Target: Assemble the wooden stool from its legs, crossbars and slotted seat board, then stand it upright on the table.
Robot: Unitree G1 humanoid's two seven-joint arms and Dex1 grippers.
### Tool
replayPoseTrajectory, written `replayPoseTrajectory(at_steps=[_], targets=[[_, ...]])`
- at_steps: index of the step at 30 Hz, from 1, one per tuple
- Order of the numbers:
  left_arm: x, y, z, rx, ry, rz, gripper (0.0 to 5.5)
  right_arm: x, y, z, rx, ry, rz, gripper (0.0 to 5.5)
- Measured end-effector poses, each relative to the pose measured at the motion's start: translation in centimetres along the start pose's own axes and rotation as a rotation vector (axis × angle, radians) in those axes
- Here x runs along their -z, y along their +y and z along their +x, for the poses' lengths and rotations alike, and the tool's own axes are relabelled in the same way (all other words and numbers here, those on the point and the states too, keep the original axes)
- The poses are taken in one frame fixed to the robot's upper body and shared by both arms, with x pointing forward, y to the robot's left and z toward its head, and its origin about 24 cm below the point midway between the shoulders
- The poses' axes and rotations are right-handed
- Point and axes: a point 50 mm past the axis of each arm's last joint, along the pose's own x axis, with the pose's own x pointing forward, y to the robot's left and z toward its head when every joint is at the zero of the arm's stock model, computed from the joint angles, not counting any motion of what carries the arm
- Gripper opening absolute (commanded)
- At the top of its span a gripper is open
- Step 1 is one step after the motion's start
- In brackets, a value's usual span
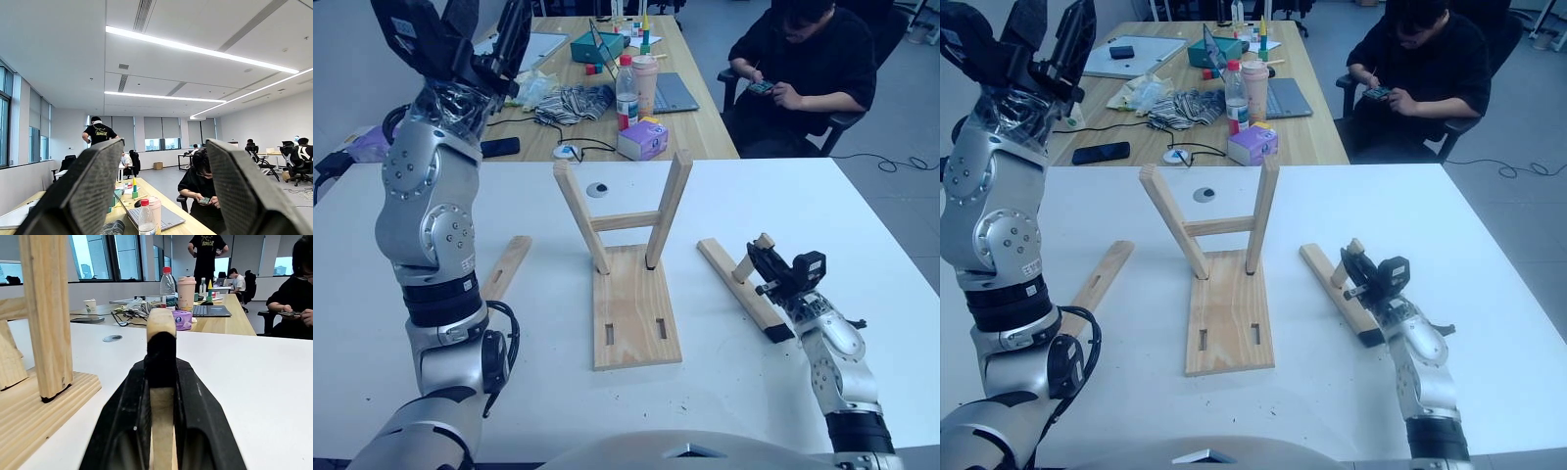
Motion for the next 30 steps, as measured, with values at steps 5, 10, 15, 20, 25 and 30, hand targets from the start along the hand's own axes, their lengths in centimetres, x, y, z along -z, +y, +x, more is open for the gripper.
replayPoseTrajectory(at_steps=[5, 10, 15, 20, 25, 30], targets=[[0.0, 0.0, 0.0, 0.0, 0.0, 0.0, 3.05, 0.1, -1.1, 2.8, -0.016, -0.001, 0.015, 0.4], [0.0, 0.0, 0.0, 0.0, -0.001, 0.0, 3.05, 0.6, -1.5, 2.5, -0.049, -0.04, 0.006, 0.77], [-0.1, 0.3, -0.2, -0.017, -0.004, 0.005, 3.05, 3.5, -4.9, -3.8, -0.051, 0.211, 0.0, 1.59], [-0.6, 0.2, -0.3, -0.021, -0.02, 0.009, 3.05, 1.3, -5.2, -6.1, -0.069, 0.398, 0.026, 2.6], [-1.0, 0.0, -0.3, -0.023, -0.028, 0.007, 3.05, -1.0, -3.0, -4.6, -0.105, 0.542, 0.02, 3.47], [-0.9, 0.0, -0.3, -0.024, -0.024, 0.003, 3.05, -1.6, -2.2, -4.3, -0.095, 0.556, -0.001, 3.47]])
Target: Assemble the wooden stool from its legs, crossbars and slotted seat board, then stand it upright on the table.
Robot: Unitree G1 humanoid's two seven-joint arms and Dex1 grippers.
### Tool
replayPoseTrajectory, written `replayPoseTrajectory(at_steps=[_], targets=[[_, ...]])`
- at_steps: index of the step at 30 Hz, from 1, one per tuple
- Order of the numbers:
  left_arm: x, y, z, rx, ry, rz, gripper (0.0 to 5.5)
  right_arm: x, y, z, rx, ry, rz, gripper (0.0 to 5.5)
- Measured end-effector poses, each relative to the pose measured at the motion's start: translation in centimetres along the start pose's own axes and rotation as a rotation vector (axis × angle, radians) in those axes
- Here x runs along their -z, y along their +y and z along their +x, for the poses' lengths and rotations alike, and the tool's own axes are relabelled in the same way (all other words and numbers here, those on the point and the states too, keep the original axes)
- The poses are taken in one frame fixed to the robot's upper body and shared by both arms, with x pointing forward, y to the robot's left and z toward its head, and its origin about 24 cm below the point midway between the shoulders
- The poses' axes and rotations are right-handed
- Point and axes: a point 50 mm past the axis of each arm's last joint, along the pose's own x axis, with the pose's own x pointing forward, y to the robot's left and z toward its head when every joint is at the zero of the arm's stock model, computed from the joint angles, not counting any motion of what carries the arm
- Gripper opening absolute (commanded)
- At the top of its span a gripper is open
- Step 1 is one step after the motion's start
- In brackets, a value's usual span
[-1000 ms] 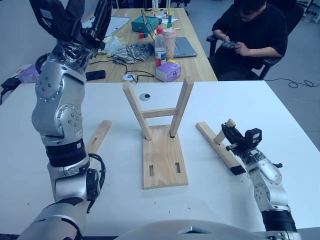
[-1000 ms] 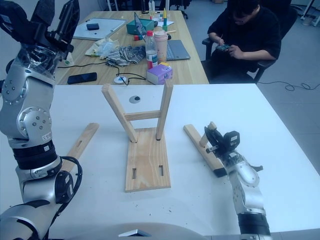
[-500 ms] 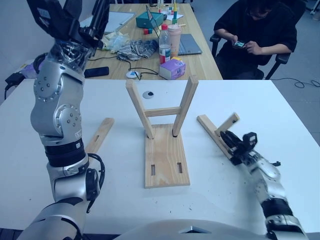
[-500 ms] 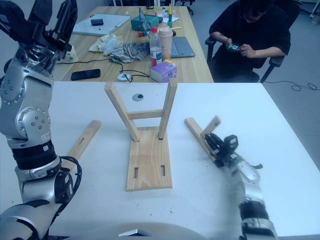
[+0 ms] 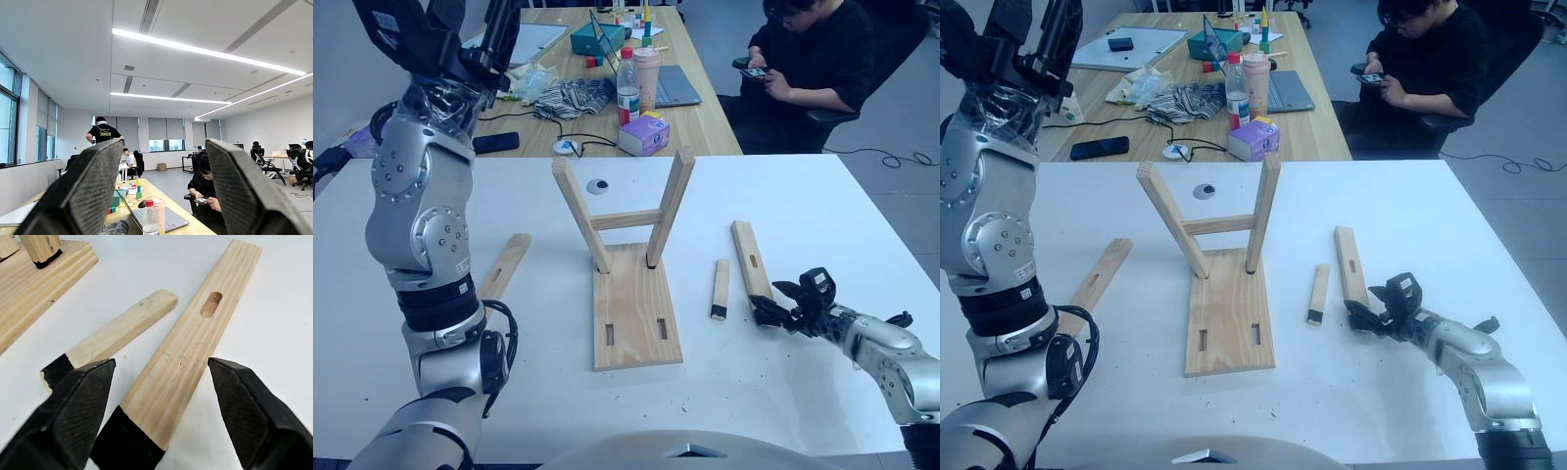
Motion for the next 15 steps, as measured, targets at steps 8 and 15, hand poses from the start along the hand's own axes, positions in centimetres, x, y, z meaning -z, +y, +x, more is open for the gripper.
replayPoseTrajectory(at_steps=[8, 15], targets=[[0.1, -0.1, 0.0, 0.002, 0.005, -0.007, 3.05, -2.9, 4.3, 3.7, -0.102, -0.106, 0.079, 3.47], [0.3, -0.2, 0.0, 0.009, 0.01, -0.013, 3.05, -2.1, 4.9, 6.7, 0.096, 0.026, 0.099, 3.47]])
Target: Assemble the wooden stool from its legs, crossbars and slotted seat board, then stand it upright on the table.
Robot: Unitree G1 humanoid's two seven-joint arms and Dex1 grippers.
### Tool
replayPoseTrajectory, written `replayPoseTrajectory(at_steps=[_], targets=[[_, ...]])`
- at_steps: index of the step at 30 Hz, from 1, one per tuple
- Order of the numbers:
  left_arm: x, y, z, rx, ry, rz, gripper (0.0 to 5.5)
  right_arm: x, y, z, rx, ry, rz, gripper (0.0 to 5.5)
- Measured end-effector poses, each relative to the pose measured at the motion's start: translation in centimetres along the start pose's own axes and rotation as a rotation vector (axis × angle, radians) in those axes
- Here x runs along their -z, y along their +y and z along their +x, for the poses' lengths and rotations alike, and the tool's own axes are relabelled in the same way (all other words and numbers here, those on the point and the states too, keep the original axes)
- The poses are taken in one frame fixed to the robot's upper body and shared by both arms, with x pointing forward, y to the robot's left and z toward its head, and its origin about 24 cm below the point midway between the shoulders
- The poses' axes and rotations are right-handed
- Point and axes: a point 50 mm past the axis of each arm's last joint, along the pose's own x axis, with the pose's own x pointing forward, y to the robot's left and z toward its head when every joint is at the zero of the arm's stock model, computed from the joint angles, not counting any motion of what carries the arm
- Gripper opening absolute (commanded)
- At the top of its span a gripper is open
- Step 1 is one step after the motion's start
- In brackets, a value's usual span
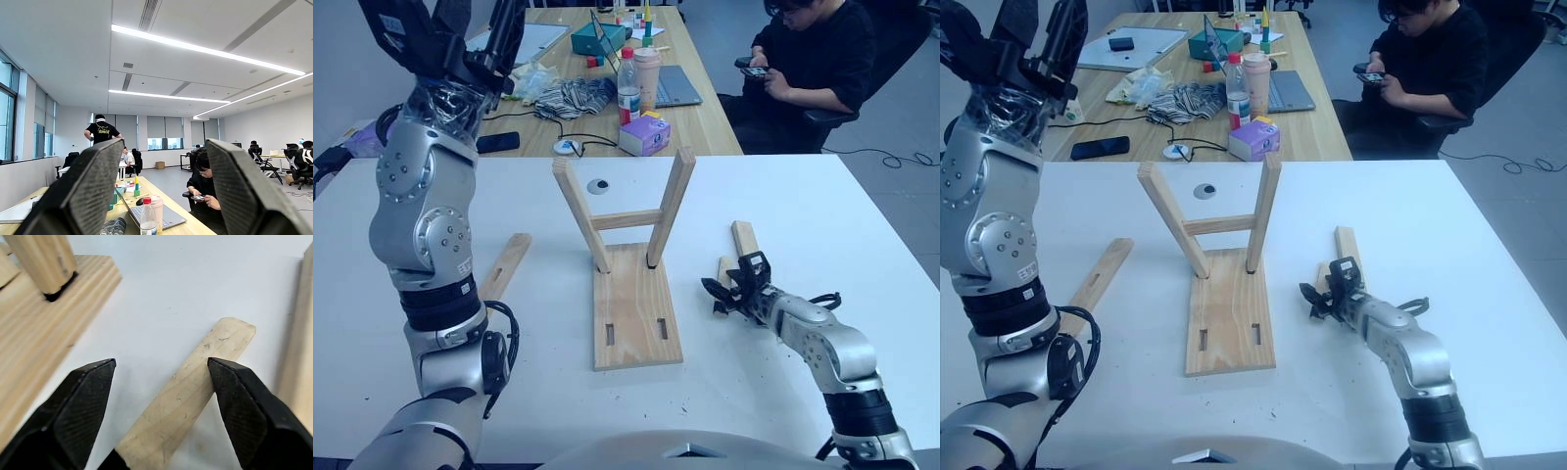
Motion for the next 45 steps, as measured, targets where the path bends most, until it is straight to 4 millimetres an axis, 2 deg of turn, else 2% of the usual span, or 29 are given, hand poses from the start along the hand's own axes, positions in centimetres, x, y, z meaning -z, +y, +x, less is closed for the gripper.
replayPoseTrajectory(at_steps=[8, 14, 20, 22, 24, 26, 28, 35, 40, 42, 45], targets=[[0.0, 0.0, 0.0, 0.002, 0.001, -0.001, 3.05, -0.1, 0.5, -0.3, 0.064, 0.015, 0.0, 3.47], [0.0, 0.0, -0.1, -0.009, -0.003, -0.004, 3.05, 0.6, 0.6, -1.3, -0.123, 0.139, -0.159, 3.47], [0.0, 0.0, -0.1, -0.011, -0.004, -0.005, 3.05, 0.3, -1.0, -3.9, -0.375, 0.207, -0.316, 3.47], [0.0, 0.1, -0.1, -0.012, -0.003, -0.005, 3.05, -0.7, -1.8, -4.6, -0.439, 0.179, -0.379, 3.47], [0.1, 0.1, -0.1, -0.012, -0.003, -0.005, 3.05, -2.0, -2.5, -4.6, -0.433, 0.137, -0.409, 3.47], [0.1, 0.0, -0.1, -0.012, -0.003, -0.005, 3.05, -3.4, -2.8, -4.7, -0.411, 0.086, -0.333, 3.47], [0.1, 0.1, -0.1, -0.013, -0.003, -0.005, 3.05, -3.7, -2.6, -4.7, -0.415, 0.081, -0.249, 3.47], [0.1, 0.1, -0.2, -0.018, -0.003, -0.005, 3.05, -0.9, -2.1, -4.7, -0.276, 0.235, -0.091, 3.47], [0.1, 0.1, -0.2, -0.02, 0.0, -0.005, 3.05, -0.5, -2.0, -4.8, -0.217, 0.275, -0.083, 3.47], [0.3, 0.0, -0.3, -0.022, 0.002, -0.01, 3.05, 0.2, -1.5, -4.2, -0.191, 0.286, -0.031, 3.47], [0.3, -0.1, -0.4, -0.02, 0.001, -0.015, 3.05, 0.1, -0.7, -3.2, -0.164, 0.253, 0.044, 3.47]])
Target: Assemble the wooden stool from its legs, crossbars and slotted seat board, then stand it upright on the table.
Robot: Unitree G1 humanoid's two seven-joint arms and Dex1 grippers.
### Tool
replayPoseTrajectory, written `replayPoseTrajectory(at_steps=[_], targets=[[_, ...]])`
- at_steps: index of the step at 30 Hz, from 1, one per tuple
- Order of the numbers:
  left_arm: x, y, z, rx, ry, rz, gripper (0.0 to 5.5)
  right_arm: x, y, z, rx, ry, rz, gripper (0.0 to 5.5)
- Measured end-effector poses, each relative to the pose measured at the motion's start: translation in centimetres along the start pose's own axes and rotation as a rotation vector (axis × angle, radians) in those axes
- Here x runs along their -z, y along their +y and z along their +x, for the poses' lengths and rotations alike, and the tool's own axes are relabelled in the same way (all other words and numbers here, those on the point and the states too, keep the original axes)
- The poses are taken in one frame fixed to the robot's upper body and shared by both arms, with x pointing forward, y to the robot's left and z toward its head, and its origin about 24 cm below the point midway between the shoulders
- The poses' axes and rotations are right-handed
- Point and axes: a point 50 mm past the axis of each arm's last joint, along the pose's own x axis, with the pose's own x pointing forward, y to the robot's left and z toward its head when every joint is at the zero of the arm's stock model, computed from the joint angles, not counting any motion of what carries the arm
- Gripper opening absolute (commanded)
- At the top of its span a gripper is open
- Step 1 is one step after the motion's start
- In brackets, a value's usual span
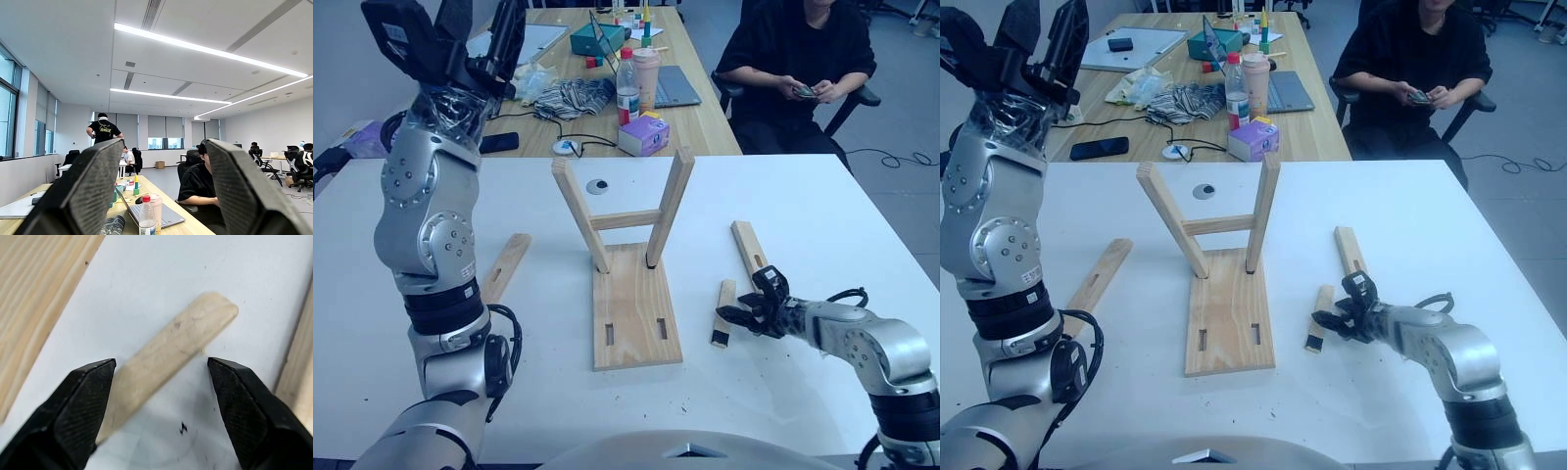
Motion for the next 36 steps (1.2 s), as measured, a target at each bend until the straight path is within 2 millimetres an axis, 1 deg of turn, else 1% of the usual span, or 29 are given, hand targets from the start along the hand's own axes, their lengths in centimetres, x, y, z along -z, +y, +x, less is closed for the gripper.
replayPoseTrajectory(at_steps=[2, 5, 7, 11, 13, 17, 22, 24, 26, 31, 36], targets=[[0.0, 0.0, 0.0, 0.0, 0.0, -0.002, 3.05, -0.4, 0.7, 0.8, 0.007, -0.026, 0.047, 3.47], [0.1, 0.0, -0.1, -0.003, 0.004, -0.003, 3.05, -0.6, 0.9, 1.2, 0.035, -0.03, 0.056, 3.47], [0.2, 0.0, -0.2, -0.005, 0.007, -0.003, 3.05, -0.6, 1.4, 1.6, 0.067, -0.015, -0.017, 3.47], [0.2, 0.1, -0.3, -0.013, 0.008, -0.001, 3.05, -0.3, 2.1, 2.3, 0.107, 0.023, -0.243, 3.47], [0.2, 0.1, -0.3, -0.013, 0.006, 0.0, 3.05, -0.2, 2.3, 2.3, 0.1, 0.034, -0.31, 3.19], [0.2, 0.1, -0.3, -0.014, 0.005, 0.001, 3.05, -0.1, 2.5, 2.6, 0.07, 0.033, -0.345, 2.62], [0.2, 0.1, -0.3, -0.017, 0.005, 0.002, 3.05, -0.1, 2.0, 2.2, -0.03, 0.061, -0.432, 1.84], [0.2, 0.1, -0.3, -0.018, 0.006, 0.004, 3.05, -0.3, 1.4, 1.8, -0.083, 0.081, -0.498, 1.53], [0.4, 0.2, -0.3, -0.021, 0.01, 0.003, 3.05, -0.7, 0.7, 1.4, -0.117, 0.106, -0.583, 1.53], [0.3, 0.2, -0.3, -0.02, 0.004, 0.004, 3.05, -1.5, -0.2, 1.5, -0.147, 0.135, -0.655, 1.53], [0.4, 0.3, -0.2, -0.016, 0.004, 0.002, 3.05, -2.1, -0.2, 2.0, -0.135, 0.132, -0.677, 2.35]])
